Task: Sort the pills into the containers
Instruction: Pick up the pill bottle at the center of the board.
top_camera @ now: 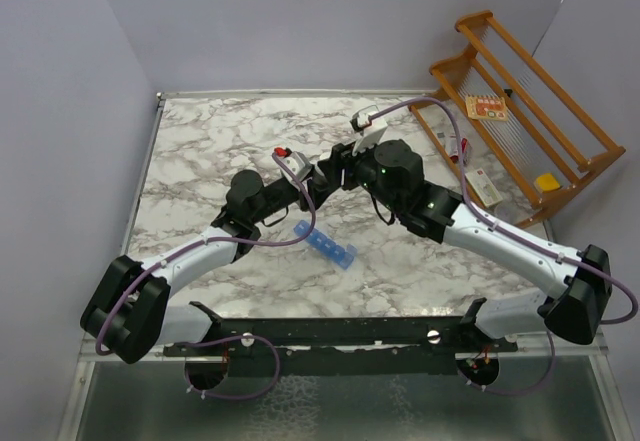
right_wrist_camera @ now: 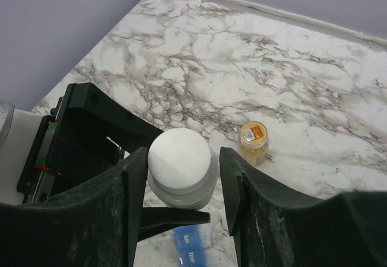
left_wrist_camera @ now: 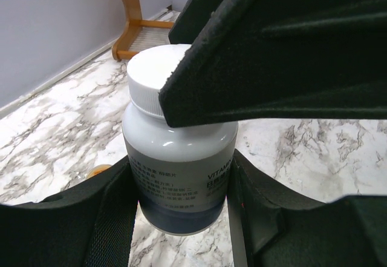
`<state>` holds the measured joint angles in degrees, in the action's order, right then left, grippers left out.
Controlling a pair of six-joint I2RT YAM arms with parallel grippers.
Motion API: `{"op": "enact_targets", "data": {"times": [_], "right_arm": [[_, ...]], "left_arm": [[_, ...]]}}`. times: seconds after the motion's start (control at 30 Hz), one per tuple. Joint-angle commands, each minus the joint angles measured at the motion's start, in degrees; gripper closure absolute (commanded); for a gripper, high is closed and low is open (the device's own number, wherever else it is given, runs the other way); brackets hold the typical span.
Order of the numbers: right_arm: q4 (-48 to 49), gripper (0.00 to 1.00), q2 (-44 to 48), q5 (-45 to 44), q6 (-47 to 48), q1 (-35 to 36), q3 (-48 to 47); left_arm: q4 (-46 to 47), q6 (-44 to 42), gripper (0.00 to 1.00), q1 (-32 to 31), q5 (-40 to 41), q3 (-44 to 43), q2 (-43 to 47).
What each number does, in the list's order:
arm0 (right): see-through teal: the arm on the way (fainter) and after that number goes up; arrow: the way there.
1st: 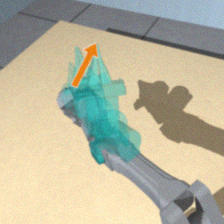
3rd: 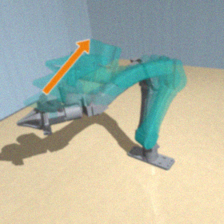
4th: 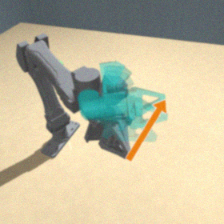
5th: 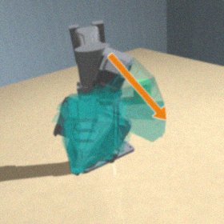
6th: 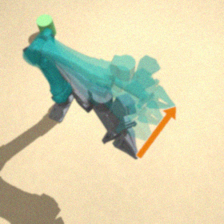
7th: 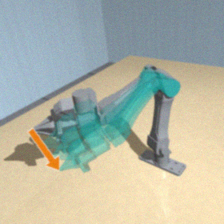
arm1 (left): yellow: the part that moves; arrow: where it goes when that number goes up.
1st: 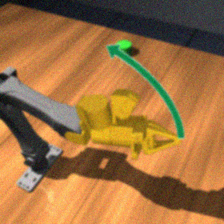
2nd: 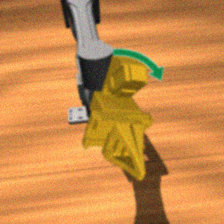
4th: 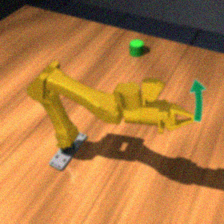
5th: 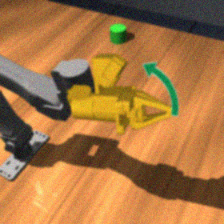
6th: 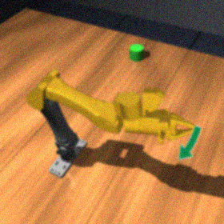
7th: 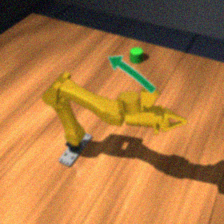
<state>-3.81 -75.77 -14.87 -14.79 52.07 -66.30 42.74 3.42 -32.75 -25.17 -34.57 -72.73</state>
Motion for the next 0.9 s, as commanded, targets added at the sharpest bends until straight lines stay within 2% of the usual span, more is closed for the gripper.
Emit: {"op": "enact_targets", "data": {"times": [0.0, 0.33, 0.67, 0.87], "right_arm": [[0.8, 0.53, -0.9, -2.6, 0.5, 0.5, -1.8], [0.3, 0.98, -1.5, -2.6, 1.1, 0.7, -2.6], [-1.0, 0.99, 1.1, 0.7, 6.2, 0.7, -2.8], [-0.9, 0.99, 4.5, 2.0, 9.4, 0.7, -1.4]], "left_arm": [[1.6, -0.5, 1.0, -0.5, 0.8, -0.2, 1.8], [1.7, -0.6, 1.0, -0.6, 1.1, -0.2, 2.0], [1.7, 0.6, 1.0, -0.6, -0.9, -0.6, 3.7], [2.4, 2.8, 1.0, -0.6, -4.8, -1.2, 4.4]]}}
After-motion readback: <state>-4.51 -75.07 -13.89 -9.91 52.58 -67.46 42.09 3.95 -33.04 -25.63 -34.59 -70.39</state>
